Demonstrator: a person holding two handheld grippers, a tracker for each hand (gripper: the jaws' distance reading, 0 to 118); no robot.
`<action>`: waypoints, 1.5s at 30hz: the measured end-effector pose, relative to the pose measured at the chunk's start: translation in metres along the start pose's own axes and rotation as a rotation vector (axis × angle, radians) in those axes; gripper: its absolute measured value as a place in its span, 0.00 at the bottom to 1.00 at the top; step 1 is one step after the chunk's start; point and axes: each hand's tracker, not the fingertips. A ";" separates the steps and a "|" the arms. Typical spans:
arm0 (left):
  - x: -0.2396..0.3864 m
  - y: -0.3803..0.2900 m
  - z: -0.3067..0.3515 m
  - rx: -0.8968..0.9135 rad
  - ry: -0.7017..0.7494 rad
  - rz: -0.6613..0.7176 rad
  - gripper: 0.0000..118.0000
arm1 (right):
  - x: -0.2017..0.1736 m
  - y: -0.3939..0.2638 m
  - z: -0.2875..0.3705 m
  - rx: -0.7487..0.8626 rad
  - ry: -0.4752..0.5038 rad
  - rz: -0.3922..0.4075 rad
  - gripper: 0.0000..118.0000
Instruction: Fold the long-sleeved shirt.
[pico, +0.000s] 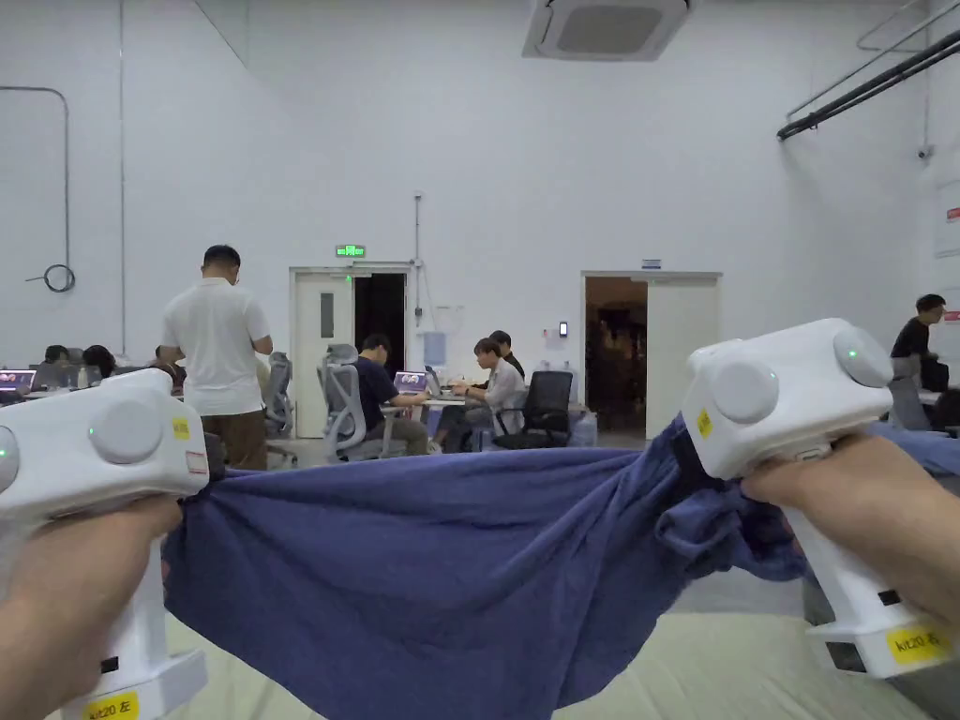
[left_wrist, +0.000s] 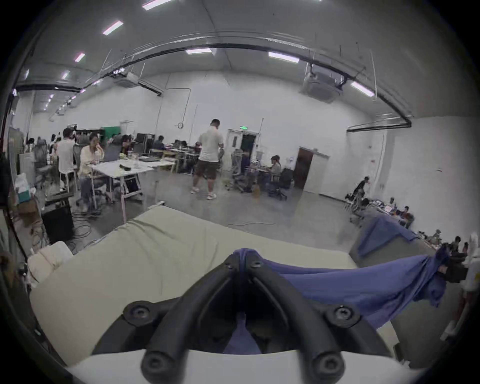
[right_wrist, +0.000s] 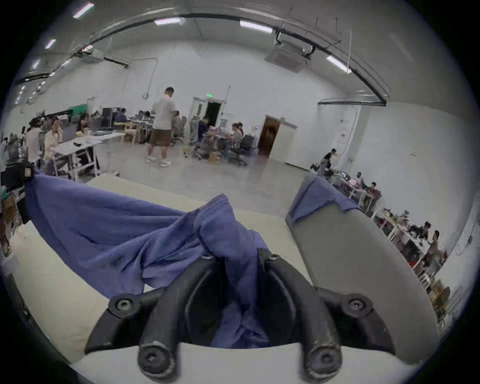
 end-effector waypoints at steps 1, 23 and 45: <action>0.002 0.004 -0.009 -0.011 0.008 0.020 0.00 | -0.001 0.007 -0.011 -0.008 -0.012 0.005 0.17; -0.050 -0.336 -0.145 -0.541 0.054 -0.148 0.00 | -0.106 -0.328 -0.219 -0.436 0.117 0.164 0.17; -0.135 -0.486 0.119 -0.828 0.022 -0.127 0.00 | -0.088 -0.528 0.009 -0.648 0.344 0.342 0.17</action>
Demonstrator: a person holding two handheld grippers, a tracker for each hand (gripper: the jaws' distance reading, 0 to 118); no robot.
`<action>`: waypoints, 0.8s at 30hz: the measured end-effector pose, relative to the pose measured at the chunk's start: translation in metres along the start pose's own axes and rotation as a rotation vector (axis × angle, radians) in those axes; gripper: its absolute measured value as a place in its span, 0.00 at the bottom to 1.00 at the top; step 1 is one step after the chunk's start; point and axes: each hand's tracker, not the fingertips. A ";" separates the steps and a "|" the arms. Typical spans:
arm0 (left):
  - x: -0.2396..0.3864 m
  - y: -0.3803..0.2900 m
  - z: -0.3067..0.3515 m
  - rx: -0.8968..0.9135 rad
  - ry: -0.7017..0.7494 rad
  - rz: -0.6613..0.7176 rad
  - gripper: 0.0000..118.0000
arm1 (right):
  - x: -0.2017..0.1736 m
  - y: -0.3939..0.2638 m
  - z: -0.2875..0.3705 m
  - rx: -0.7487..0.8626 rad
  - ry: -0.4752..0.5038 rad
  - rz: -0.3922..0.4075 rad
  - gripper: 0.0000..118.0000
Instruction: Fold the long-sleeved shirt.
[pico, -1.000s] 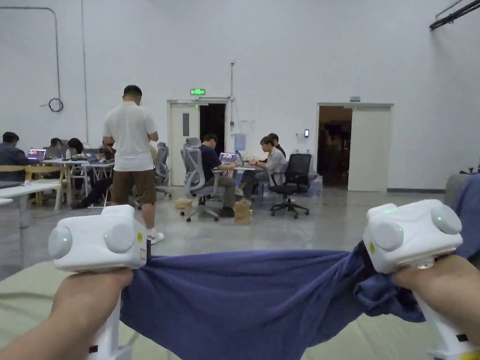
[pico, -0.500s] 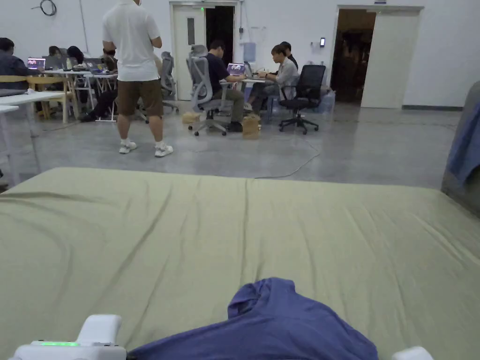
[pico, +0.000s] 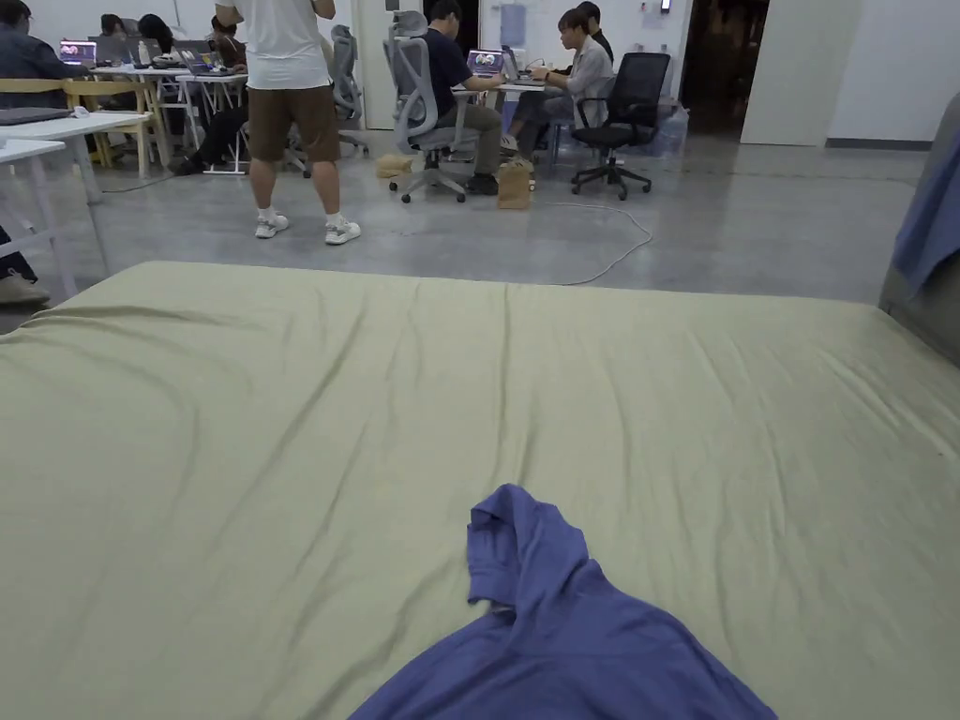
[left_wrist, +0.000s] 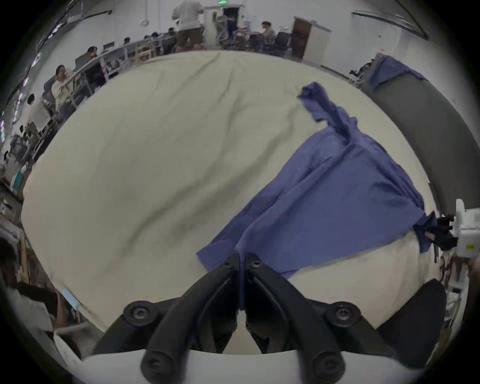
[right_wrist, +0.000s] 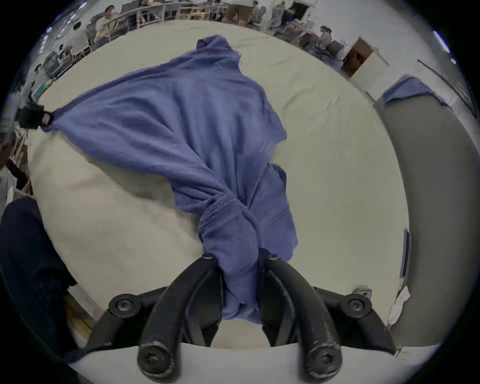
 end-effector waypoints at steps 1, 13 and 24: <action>-0.005 0.000 -0.015 -0.021 0.007 0.014 0.00 | 0.001 0.003 -0.005 -0.020 0.013 -0.030 0.18; -0.012 -0.020 0.114 0.323 -0.136 0.142 1.00 | 0.031 -0.027 0.094 0.220 0.078 -0.363 0.70; -0.003 -0.076 0.119 0.151 -0.031 0.119 0.00 | -0.042 -0.057 0.136 0.349 0.170 -0.415 0.00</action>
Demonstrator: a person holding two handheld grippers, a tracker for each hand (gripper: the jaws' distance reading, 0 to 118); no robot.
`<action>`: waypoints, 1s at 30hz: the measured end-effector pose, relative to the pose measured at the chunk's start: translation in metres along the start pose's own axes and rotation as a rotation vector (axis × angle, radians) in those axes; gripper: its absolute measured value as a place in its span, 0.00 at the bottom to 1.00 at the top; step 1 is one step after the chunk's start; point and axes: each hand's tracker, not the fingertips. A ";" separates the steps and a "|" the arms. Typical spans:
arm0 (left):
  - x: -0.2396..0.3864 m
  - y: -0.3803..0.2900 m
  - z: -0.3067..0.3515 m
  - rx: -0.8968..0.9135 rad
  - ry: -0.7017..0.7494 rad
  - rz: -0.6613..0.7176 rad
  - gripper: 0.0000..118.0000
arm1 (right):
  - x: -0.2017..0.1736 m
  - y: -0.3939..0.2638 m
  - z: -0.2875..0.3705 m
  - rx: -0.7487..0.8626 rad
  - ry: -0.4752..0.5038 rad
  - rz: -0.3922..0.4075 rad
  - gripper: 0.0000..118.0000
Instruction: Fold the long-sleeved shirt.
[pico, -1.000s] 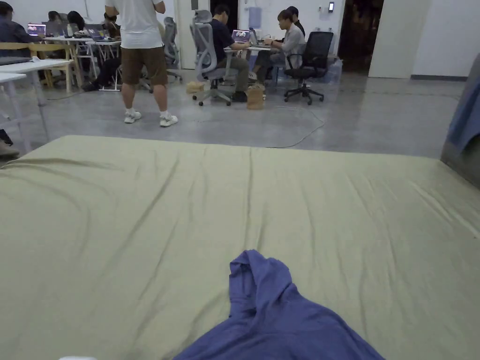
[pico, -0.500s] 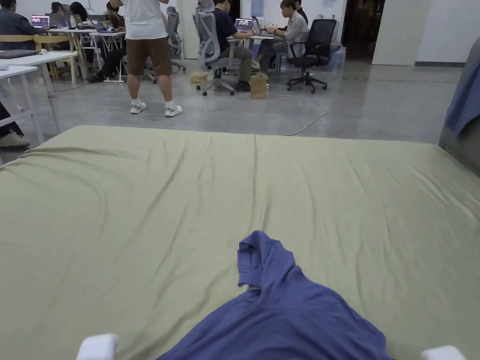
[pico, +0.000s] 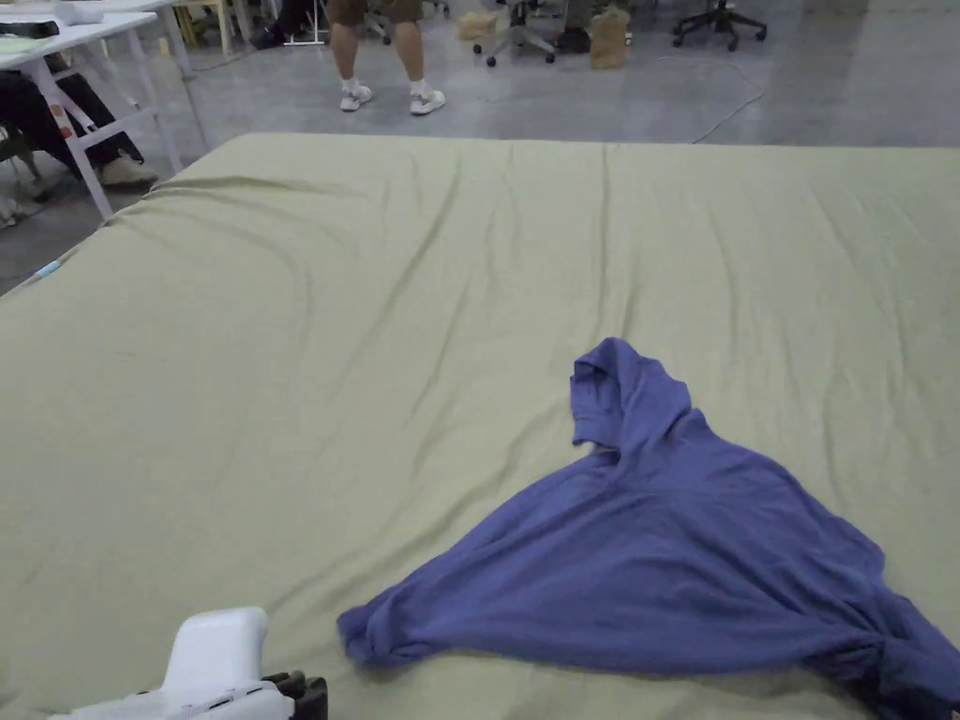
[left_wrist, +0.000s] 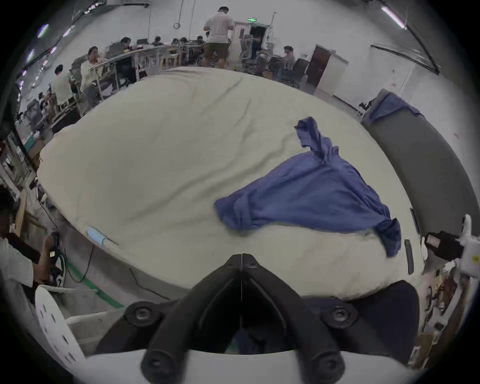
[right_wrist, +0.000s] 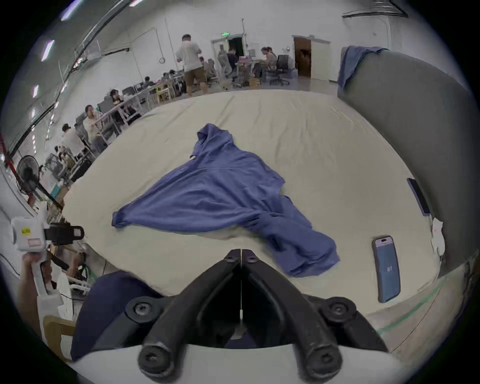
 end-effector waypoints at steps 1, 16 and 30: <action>-0.002 0.004 -0.006 0.014 -0.004 0.022 0.12 | -0.003 -0.001 -0.003 0.003 0.006 0.009 0.00; 0.022 0.039 -0.157 -0.029 0.151 -0.089 0.31 | 0.000 0.062 -0.083 -0.068 -0.060 0.025 0.00; 0.025 0.066 -0.097 0.002 -0.012 -0.057 0.05 | -0.017 0.232 -0.316 -0.311 -0.293 0.381 0.99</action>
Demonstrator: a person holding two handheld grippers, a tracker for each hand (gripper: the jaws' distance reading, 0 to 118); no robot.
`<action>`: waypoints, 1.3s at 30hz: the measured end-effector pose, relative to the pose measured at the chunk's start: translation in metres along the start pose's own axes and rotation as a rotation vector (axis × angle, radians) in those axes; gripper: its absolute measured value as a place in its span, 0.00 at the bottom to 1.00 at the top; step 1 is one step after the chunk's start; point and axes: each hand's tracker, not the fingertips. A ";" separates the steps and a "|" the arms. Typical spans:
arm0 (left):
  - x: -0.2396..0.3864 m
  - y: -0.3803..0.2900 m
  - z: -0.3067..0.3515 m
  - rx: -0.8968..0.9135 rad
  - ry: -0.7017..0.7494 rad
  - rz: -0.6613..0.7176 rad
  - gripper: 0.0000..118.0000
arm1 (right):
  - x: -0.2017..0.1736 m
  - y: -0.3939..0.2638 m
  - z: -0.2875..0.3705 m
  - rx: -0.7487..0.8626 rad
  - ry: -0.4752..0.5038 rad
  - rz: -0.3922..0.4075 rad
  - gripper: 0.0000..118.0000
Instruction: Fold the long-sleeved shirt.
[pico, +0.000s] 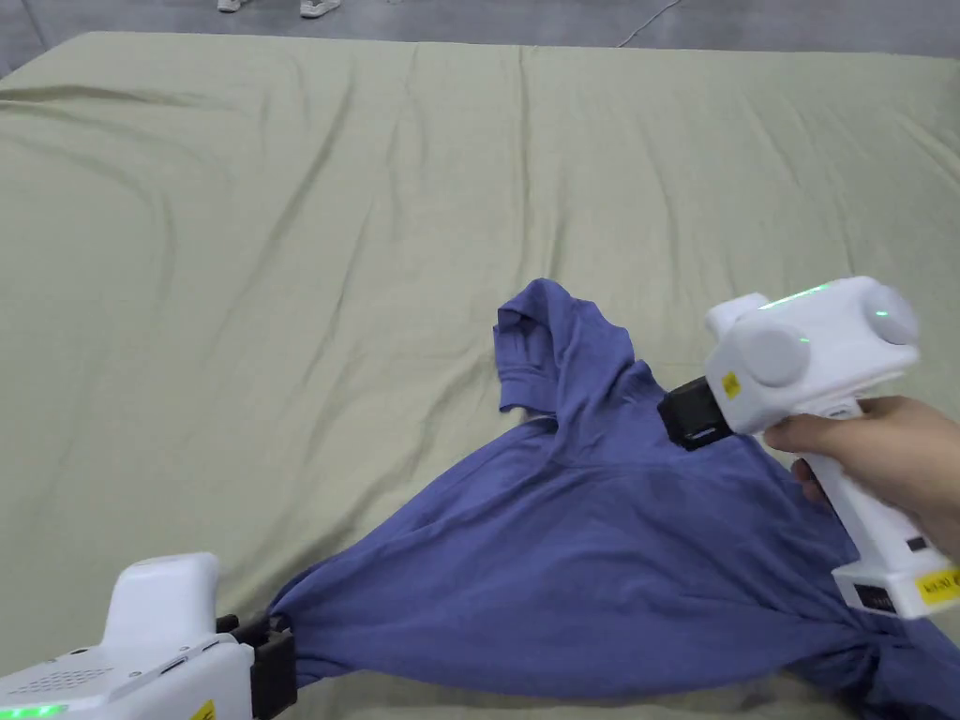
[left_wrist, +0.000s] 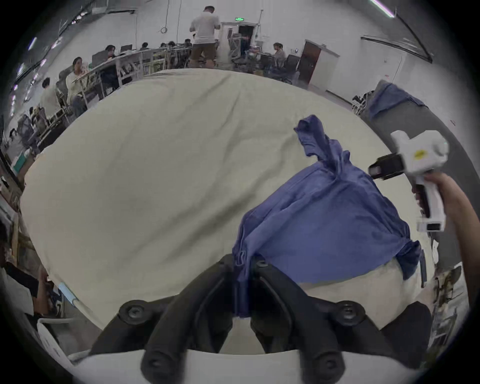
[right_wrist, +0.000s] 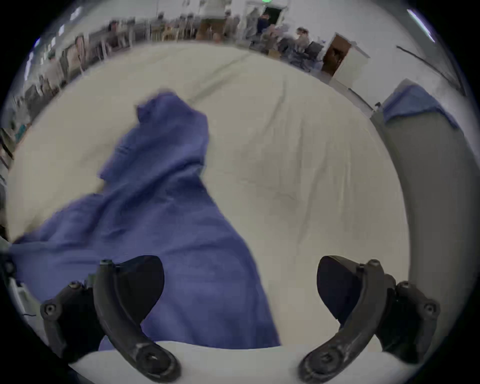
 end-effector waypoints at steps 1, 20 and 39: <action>-0.002 0.002 0.000 0.004 0.003 -0.001 0.05 | -0.003 0.005 -0.011 -0.031 0.011 0.026 0.99; 0.018 0.046 0.076 0.176 -0.079 0.040 0.05 | 0.064 -0.128 0.220 0.460 0.257 -0.326 0.00; 0.136 0.216 0.255 0.752 -0.252 0.109 0.05 | 0.163 -0.149 0.477 1.031 0.015 -0.482 0.00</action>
